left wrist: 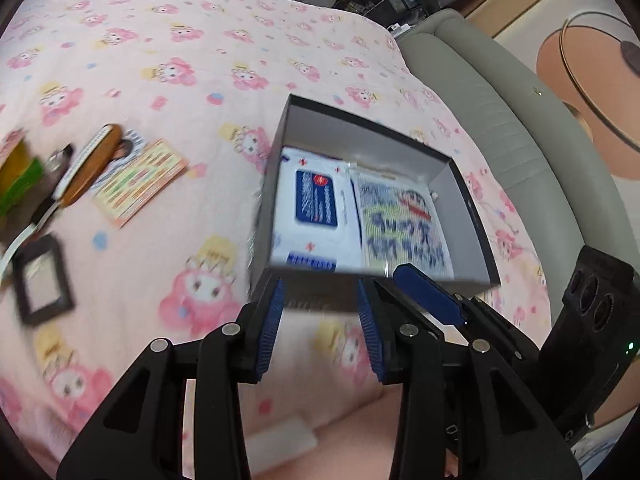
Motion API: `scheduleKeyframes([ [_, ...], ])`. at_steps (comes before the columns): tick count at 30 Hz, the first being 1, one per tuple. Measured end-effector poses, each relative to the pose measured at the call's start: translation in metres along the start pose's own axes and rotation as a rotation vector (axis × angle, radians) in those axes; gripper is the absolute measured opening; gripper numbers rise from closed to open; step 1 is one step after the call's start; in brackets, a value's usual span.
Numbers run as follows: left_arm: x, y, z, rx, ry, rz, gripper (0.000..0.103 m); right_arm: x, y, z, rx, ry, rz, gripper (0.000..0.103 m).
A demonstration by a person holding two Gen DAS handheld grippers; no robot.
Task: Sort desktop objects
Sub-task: 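Reach both tools to the white lint roller and grasp it, then lift the lint roller and carry it over the DAPHNE box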
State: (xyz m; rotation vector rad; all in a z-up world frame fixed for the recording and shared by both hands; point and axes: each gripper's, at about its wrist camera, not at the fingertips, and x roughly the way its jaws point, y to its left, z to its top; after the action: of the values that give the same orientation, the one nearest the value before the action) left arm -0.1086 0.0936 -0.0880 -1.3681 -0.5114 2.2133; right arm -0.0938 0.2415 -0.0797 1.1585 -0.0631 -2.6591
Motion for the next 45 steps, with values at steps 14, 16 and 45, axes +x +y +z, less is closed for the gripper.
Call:
scheduleKeyframes([
  [14, -0.014, 0.061, -0.095, -0.167, 0.149, 0.046, 0.037, 0.008, 0.023, -0.086, 0.156, 0.264, 0.070, 0.035],
  [16, -0.008, 0.072, -0.104, -0.219, 0.180, 0.073, 0.037, 0.013, 0.018, -0.094, 0.177, 0.294, 0.054, 0.035],
  [45, 0.038, 0.091, -0.140, -0.386, 0.353, -0.004, 0.039, 0.044, 0.020, -0.124, 0.177, 0.437, 0.051, 0.040],
])
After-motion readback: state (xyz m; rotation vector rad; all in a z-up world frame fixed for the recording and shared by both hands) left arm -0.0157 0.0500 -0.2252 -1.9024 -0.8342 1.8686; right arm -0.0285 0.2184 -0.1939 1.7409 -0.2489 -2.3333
